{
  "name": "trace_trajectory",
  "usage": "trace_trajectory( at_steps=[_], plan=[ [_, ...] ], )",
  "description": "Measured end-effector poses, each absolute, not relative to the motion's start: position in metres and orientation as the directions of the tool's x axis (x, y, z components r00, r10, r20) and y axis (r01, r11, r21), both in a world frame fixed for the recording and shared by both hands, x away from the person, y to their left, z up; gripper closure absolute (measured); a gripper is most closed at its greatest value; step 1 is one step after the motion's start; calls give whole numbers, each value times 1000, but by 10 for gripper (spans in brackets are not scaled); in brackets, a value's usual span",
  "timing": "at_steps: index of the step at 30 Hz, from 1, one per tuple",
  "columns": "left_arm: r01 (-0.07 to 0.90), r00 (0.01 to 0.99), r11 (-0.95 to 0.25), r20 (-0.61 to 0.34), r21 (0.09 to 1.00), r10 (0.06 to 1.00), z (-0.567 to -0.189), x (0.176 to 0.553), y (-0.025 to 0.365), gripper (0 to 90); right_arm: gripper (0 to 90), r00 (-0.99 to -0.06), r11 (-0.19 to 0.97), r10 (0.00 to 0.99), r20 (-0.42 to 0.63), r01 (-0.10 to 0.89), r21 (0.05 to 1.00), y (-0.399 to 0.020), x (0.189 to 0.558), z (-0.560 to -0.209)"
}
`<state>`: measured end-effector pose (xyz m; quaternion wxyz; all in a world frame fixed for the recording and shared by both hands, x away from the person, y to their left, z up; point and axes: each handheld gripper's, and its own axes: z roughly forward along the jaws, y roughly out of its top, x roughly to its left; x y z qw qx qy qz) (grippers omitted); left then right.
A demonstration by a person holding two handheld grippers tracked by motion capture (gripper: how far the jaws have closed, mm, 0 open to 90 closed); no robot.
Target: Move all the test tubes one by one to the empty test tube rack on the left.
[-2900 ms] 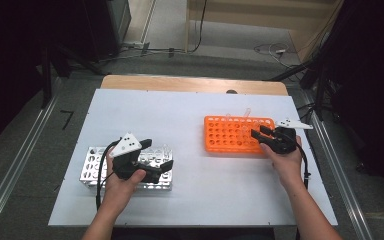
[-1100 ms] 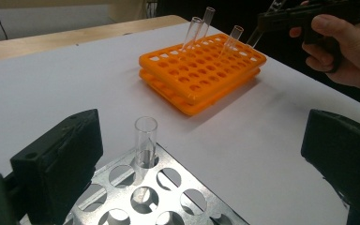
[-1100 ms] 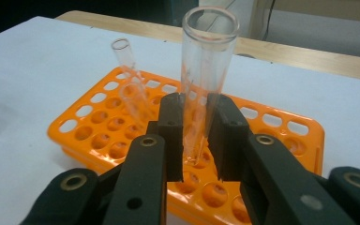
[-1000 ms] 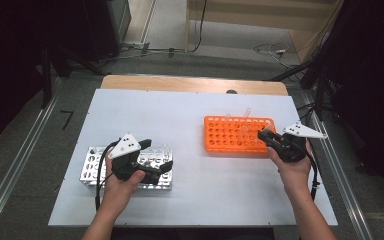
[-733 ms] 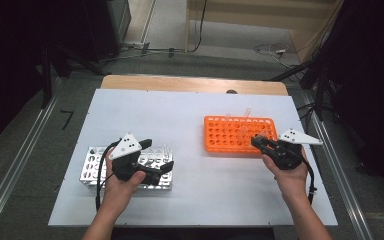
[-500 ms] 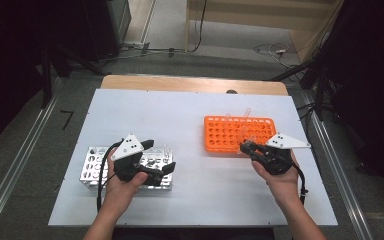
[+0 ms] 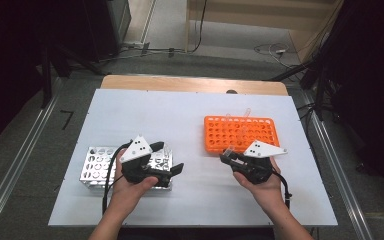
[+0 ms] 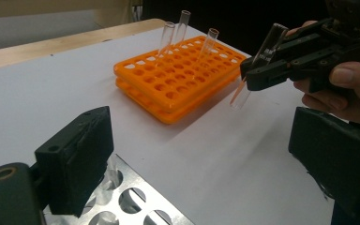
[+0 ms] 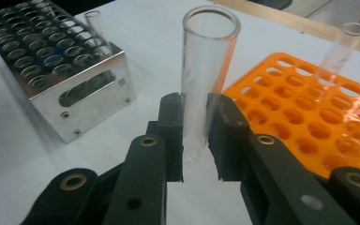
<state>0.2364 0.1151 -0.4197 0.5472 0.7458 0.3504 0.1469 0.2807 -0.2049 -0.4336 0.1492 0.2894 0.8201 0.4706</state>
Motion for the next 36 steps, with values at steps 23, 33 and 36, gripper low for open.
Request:
trace_trajectory(
  at_steps=[23, 33, 36],
  plan=[
    [316, 777, -190, -139, 929, 614, -418, 229, 80, 483, 738, -864, 472, 504, 2, 277, 837, -156, 259, -440],
    [289, 802, -210, -117, 934, 585, -420, 226, 67, 597, 738, -885, 485, 465, 3, 258, 836, -144, 251, -437],
    [282, 806, -215, -110, 935, 582, -420, 225, 65, 635, 738, -889, 487, 458, 1, 252, 836, -144, 249, -436]
  ],
)
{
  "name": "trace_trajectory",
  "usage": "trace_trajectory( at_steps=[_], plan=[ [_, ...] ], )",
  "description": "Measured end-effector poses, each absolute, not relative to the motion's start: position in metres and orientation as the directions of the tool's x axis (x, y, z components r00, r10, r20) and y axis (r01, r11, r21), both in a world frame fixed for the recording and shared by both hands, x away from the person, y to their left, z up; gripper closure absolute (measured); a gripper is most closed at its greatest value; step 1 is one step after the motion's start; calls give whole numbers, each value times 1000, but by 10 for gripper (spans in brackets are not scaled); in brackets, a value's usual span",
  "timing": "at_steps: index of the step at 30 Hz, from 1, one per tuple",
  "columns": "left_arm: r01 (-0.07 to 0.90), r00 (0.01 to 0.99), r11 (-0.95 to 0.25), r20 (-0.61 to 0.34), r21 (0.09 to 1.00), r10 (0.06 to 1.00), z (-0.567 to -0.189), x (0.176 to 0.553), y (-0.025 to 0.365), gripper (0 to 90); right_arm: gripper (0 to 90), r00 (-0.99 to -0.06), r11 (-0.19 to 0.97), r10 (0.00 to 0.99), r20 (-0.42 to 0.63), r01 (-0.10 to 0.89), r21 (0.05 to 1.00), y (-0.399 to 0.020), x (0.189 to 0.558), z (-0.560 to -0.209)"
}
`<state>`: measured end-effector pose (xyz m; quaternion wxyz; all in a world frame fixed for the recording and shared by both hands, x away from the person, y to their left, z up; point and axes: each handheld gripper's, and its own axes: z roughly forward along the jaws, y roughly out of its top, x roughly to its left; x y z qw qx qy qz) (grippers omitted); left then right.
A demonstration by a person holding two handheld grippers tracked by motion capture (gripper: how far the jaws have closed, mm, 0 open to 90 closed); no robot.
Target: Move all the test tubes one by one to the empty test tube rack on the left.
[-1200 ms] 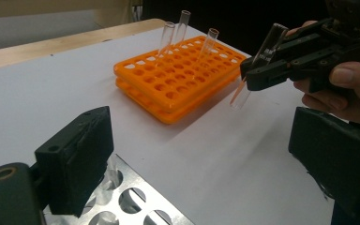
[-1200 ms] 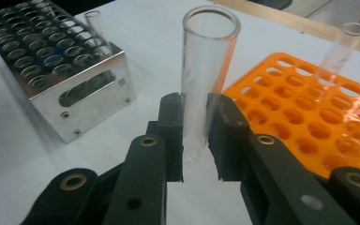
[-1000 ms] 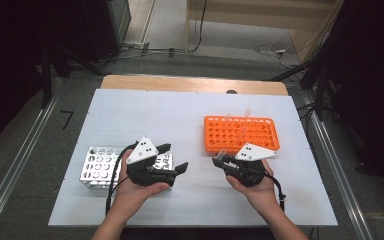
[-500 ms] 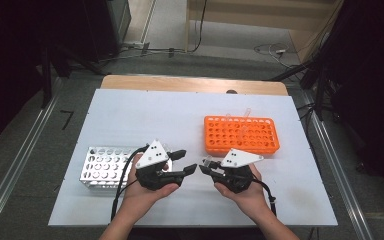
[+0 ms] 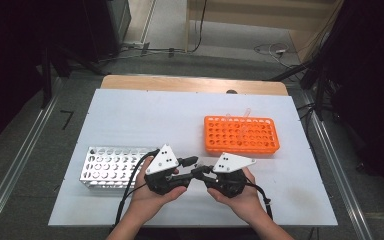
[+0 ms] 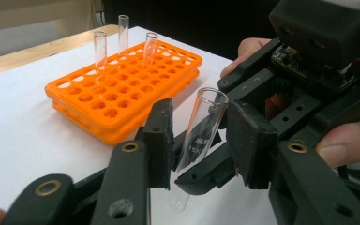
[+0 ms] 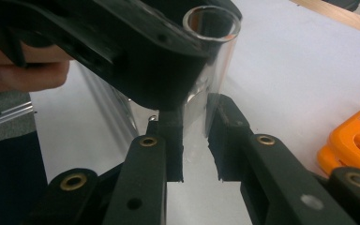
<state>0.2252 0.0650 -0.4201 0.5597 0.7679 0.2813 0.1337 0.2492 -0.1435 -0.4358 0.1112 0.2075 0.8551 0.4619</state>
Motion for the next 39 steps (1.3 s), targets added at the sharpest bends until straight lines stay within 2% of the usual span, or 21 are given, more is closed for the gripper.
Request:
trace_trajectory(
  at_steps=[12, 25, 28, 39],
  plan=[
    [257, 809, -230, -78, 939, 582, -420, 223, 61, 726, 738, -900, 489, 435, 14, 249, 836, -141, 246, -434],
    [229, 799, -238, -43, 944, 600, -418, 221, 62, 762, 722, -905, 479, 425, 28, 251, 841, -141, 247, -434],
    [228, 796, -234, -42, 945, 604, -417, 221, 64, 763, 645, -910, 474, 413, 30, 243, 846, -142, 246, -434],
    [226, 780, -206, -50, 952, 623, -411, 223, 75, 763, 220, -917, 445, 395, 61, 249, 860, -144, 248, -432]
  ],
)
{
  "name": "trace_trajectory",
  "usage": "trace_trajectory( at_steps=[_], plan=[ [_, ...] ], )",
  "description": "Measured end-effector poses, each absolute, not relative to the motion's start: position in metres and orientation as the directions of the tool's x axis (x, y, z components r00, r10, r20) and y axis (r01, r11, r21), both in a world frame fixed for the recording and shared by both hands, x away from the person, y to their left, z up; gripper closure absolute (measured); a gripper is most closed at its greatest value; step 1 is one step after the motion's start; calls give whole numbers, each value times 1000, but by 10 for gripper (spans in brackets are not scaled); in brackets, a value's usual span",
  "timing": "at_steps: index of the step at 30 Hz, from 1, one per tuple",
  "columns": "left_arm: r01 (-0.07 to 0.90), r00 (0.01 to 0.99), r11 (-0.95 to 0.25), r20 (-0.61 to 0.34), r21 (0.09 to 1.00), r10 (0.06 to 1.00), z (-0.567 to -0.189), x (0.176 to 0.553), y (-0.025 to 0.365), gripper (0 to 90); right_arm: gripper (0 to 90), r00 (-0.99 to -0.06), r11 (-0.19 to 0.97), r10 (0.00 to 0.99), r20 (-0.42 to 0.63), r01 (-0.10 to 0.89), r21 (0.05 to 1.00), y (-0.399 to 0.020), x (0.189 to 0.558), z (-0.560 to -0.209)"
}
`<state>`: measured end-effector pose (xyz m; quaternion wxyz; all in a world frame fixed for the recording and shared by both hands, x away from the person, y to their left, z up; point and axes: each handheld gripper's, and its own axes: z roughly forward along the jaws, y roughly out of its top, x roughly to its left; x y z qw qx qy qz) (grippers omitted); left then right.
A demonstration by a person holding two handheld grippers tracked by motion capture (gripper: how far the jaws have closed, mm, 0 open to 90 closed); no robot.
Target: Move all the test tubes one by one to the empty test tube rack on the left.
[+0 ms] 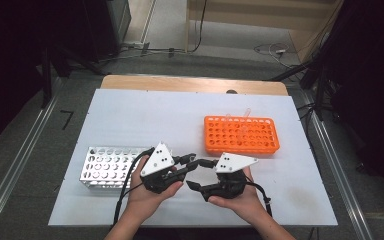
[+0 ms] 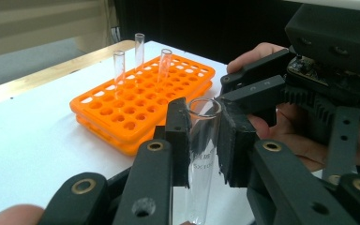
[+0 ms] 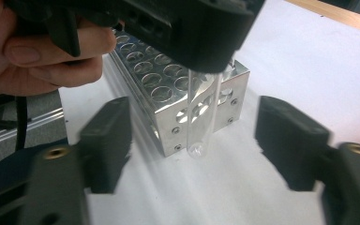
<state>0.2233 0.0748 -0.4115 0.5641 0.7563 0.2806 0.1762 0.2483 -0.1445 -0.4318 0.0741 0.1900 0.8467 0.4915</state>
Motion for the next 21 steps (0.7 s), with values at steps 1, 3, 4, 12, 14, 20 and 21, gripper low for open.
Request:
trace_trajectory(
  at_steps=[1, 3, 4, 12, 14, 20, 21],
  plan=[
    [227, 778, -201, -53, 953, 626, -411, 223, 76, 763, 187, -916, 441, 397, 63, 251, 862, -145, 248, -432],
    [226, 775, -200, -52, 953, 630, -410, 224, 78, 763, 113, -914, 433, 400, 69, 254, 865, -147, 250, -431],
    [228, 773, -195, -56, 954, 632, -409, 224, 79, 763, 71, -917, 433, 393, 74, 255, 864, -147, 251, -431],
    [220, 753, -176, -52, 960, 656, -403, 227, 90, 763, 0, -919, 397, 379, 111, 270, 877, -158, 257, -430],
    [218, 746, -170, -52, 961, 664, -401, 228, 95, 763, 0, -919, 394, 379, 112, 270, 879, -161, 258, -430],
    [217, 722, -149, -55, 965, 690, -396, 231, 109, 763, 0, -910, 385, 397, 117, 281, 879, -168, 262, -431],
    [216, 716, -142, -58, 966, 695, -396, 231, 112, 763, 0, -909, 382, 400, 118, 283, 880, -170, 263, -431]
  ],
)
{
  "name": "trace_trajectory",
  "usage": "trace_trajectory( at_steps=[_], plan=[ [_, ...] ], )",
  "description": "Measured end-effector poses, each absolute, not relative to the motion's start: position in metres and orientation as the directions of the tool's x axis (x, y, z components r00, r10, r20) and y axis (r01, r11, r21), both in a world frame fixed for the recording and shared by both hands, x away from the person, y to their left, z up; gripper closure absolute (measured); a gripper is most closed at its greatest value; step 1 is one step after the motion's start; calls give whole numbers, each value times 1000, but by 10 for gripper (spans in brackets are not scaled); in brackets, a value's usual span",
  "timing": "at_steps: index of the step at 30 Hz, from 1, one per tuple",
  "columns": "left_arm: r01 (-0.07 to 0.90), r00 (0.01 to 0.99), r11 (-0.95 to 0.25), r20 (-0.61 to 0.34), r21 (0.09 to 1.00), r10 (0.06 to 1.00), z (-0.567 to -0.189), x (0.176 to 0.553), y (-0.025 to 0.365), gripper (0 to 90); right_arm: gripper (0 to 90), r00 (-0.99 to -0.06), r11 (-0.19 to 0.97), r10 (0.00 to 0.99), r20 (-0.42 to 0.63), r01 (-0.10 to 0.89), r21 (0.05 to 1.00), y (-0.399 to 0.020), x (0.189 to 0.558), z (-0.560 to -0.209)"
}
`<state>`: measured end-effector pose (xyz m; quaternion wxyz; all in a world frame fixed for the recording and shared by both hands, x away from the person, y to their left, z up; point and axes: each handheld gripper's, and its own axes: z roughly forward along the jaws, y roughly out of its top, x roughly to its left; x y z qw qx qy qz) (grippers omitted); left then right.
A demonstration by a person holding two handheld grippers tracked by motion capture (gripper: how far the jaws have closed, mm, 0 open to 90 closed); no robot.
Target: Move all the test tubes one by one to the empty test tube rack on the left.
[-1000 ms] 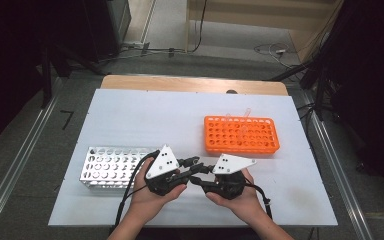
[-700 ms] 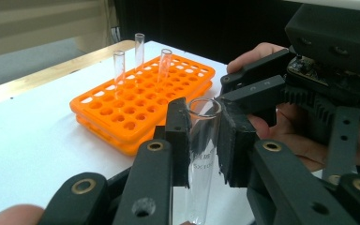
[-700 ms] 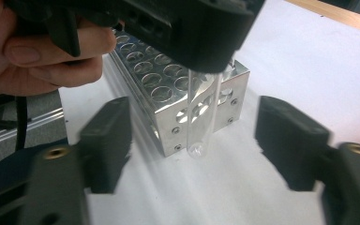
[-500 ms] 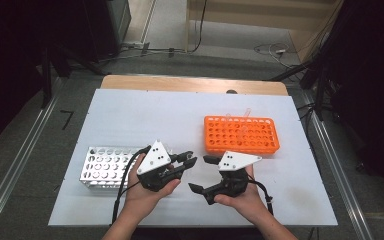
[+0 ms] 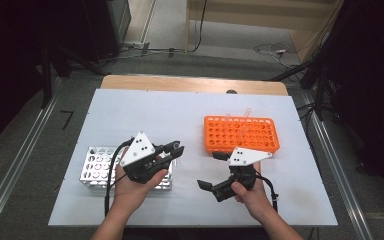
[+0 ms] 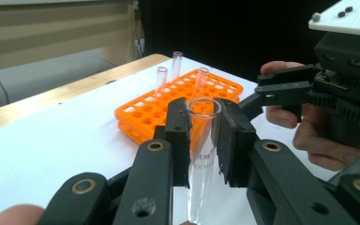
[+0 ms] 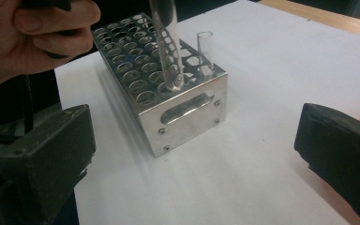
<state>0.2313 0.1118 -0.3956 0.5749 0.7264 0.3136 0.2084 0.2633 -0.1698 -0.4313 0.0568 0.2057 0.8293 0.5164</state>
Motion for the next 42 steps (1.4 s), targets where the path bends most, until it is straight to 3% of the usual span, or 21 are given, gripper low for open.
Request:
trace_trajectory(
  at_steps=[20, 42],
  plan=[
    [219, 614, -79, -74, 973, 786, -394, 242, 156, 764, 0, -879, 365, 461, 120, 310, 878, -197, 279, -436],
    [272, 558, -68, -99, 960, 824, -422, 262, 156, 763, 0, -865, 360, 488, 118, 322, 875, -205, 284, -439]
  ],
)
